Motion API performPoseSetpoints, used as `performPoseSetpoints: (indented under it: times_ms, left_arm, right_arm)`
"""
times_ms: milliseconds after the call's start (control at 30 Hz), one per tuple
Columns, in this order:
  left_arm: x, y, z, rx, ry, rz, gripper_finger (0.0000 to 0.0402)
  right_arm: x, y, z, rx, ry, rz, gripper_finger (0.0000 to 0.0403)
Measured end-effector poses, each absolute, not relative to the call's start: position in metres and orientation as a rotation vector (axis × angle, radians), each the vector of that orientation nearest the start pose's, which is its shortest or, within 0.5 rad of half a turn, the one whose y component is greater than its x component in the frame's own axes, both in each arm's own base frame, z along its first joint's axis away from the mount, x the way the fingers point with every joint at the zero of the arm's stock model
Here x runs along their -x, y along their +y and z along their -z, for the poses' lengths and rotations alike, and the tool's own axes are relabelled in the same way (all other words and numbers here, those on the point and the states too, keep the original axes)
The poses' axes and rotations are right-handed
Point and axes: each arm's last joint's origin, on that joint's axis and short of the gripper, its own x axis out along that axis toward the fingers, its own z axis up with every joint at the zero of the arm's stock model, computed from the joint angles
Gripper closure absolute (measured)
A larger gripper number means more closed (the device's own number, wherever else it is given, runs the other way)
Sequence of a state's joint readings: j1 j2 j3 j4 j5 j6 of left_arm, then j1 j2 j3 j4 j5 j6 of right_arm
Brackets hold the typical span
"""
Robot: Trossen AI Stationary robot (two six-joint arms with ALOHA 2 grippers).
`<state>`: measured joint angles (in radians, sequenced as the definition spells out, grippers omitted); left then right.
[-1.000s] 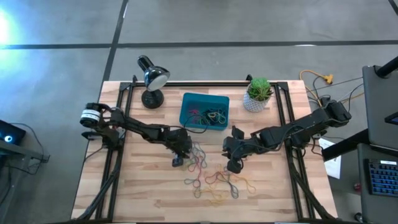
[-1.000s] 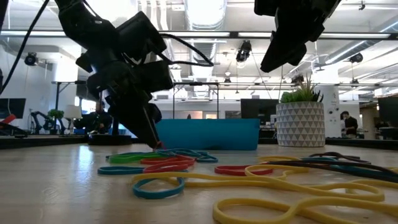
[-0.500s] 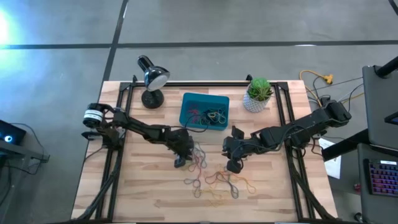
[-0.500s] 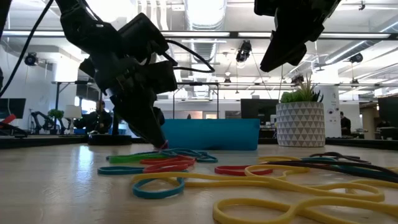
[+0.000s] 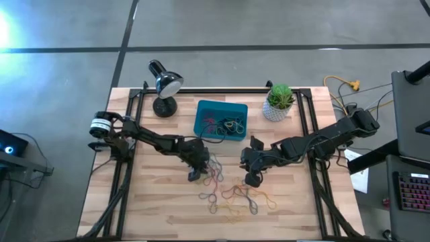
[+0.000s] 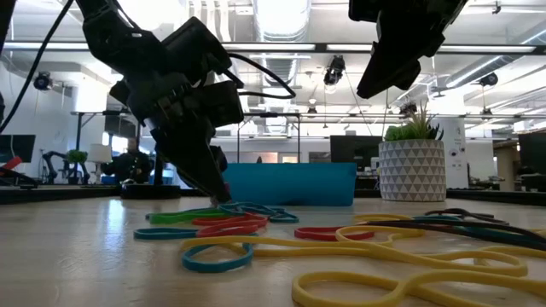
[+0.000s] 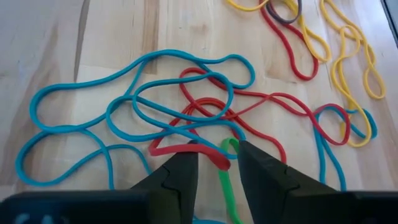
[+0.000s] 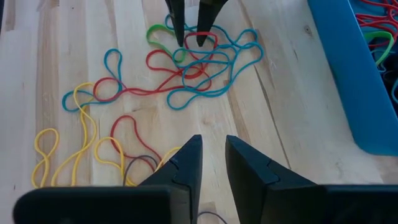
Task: Pick and place rubber bands into bin
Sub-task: Put the right red rubber band into the blue bin
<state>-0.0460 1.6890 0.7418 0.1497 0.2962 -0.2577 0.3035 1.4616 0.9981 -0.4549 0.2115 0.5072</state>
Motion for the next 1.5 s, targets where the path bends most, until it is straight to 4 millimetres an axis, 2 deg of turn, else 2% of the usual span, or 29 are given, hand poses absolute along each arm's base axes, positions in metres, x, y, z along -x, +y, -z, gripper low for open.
performPoseSetpoints:
  times_ms: [200,300,400,500,667,833,967,1200,1500]
  left_arm:
    - [-0.309,-0.022,-0.133,0.329,0.832,0.205,0.0388]
    - [-0.308,-0.022,-0.137,0.331,0.822,0.205,0.0394]
    - [-0.306,-0.022,-0.149,0.333,0.783,0.209,0.0398]
    - [-0.301,-0.022,-0.169,0.349,0.728,0.211,0.04]
    - [-0.29,-0.018,-0.217,0.33,0.564,0.218,0.0401]
    - [-0.273,-0.008,-0.261,0.257,0.378,0.107,0.0401]
    - [-0.262,0.001,-0.283,0.161,0.276,-0.031,0.0401]
    - [-0.263,0.03,-0.289,0.05,0.246,-0.284,0.0401]
    - [-0.279,0.084,-0.263,0.078,0.318,-0.463,0.0401]
  right_arm:
    - [-0.284,0.083,-0.234,-0.239,0.882,0.14,0.0341]
    - [-0.284,0.083,-0.234,-0.239,0.882,0.14,0.0344]
    - [-0.284,0.082,-0.234,-0.238,0.883,0.14,0.0344]
    - [-0.284,0.082,-0.233,-0.237,0.886,0.141,0.0342]
    - [-0.283,0.082,-0.233,-0.215,0.888,0.131,0.0344]
    - [-0.284,0.082,-0.233,-0.186,0.88,0.145,0.0347]
    - [-0.284,0.081,-0.233,-0.172,0.871,0.165,0.0344]
    - [-0.284,0.081,-0.233,-0.171,0.868,0.168,0.0347]
    - [-0.287,0.081,-0.235,-0.176,0.829,0.186,0.0344]
